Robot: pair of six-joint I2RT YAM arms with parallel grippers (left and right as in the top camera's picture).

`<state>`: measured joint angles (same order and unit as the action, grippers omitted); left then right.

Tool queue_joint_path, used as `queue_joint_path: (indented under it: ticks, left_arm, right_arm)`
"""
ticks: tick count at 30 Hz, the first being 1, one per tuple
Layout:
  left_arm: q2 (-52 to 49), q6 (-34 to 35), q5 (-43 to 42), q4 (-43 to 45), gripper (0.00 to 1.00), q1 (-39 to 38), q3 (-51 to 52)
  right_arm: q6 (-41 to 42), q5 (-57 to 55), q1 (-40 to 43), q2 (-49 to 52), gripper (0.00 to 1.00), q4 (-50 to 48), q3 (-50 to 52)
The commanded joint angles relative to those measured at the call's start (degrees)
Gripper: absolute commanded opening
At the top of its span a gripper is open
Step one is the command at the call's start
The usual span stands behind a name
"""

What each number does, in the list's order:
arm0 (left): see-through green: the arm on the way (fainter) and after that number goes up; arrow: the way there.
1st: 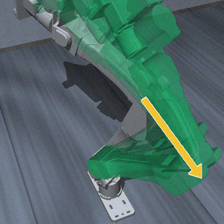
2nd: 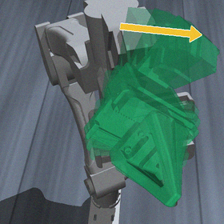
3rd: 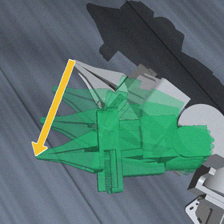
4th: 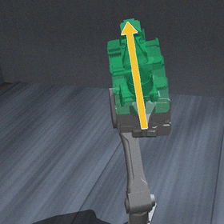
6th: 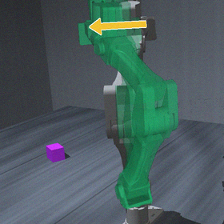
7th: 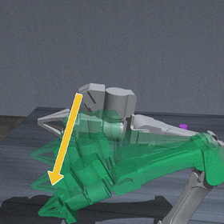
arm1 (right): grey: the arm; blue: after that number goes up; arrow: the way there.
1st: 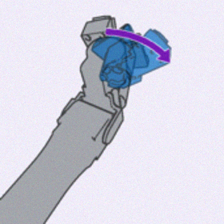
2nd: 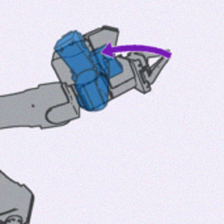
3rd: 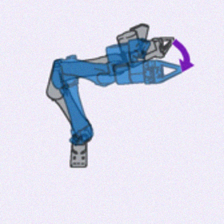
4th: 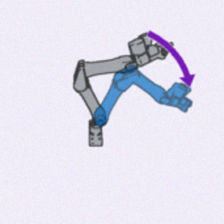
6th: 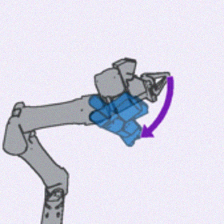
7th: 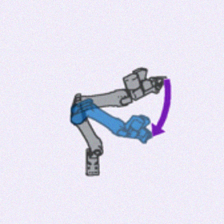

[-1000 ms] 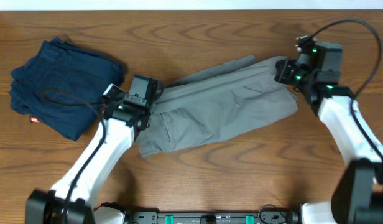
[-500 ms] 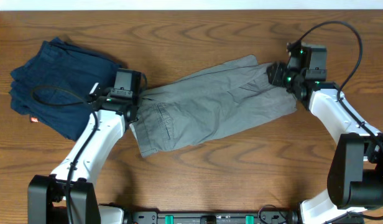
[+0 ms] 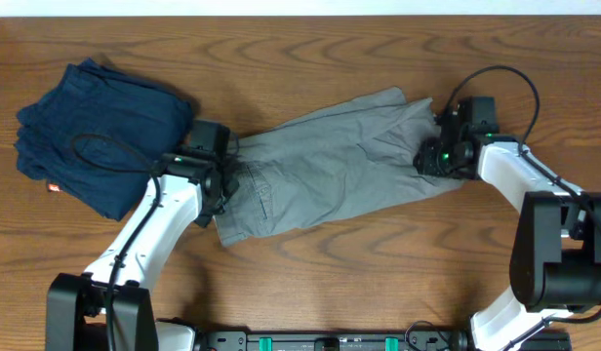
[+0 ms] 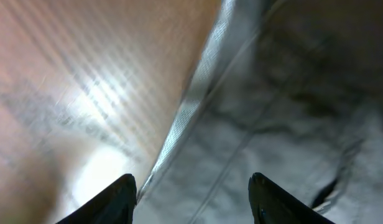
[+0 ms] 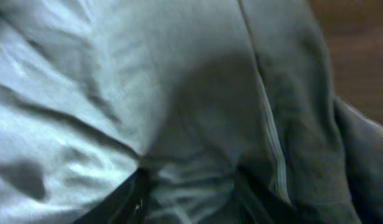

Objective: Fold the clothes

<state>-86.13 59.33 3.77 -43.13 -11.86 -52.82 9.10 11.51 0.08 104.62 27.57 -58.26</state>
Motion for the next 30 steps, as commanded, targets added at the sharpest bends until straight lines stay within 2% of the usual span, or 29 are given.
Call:
queue_joint_path:
  ticks: [1,6,12,14,16,17,20,30]
  left_arm:
    - [0.50,-3.41,-0.42,-0.96,0.59,-0.39,0.57]
    - [0.52,-9.29,-0.39,0.44,0.59,-0.39,0.52]
    - [0.52,-15.30,-2.34,9.77,0.61,-0.39,0.50]
    - [0.52,-18.64,-5.07,14.82,0.64,-0.39,0.50]
    - [0.52,-21.51,-6.62,19.91,0.71,-0.39,0.50]
    - [0.50,-22.80,-6.56,22.36,0.72,-0.39,0.50]
    - [0.50,-23.58,-6.47,27.71,0.79,-0.35,0.50]
    - [-3.15,-22.49,-4.20,35.01,0.80,-0.33,0.52]
  right_arm:
    - [6.23,-9.88,-0.04,1.64,0.47,7.87,2.60]
    - [13.70,-16.72,1.01,-3.43,0.49,20.46,2.60]
    - [16.13,-18.84,1.14,-14.05,0.57,28.63,2.60]
    - [16.09,-19.06,1.14,-16.74,0.65,27.67,2.60]
    - [15.45,-19.02,1.14,-18.73,0.81,24.87,2.60]
    - [15.45,-18.99,1.14,-19.32,0.85,23.65,2.60]
    - [15.50,-18.29,1.14,-19.80,0.86,20.09,2.60]
    - [16.87,-10.97,0.98,-18.21,0.89,10.47,2.62]
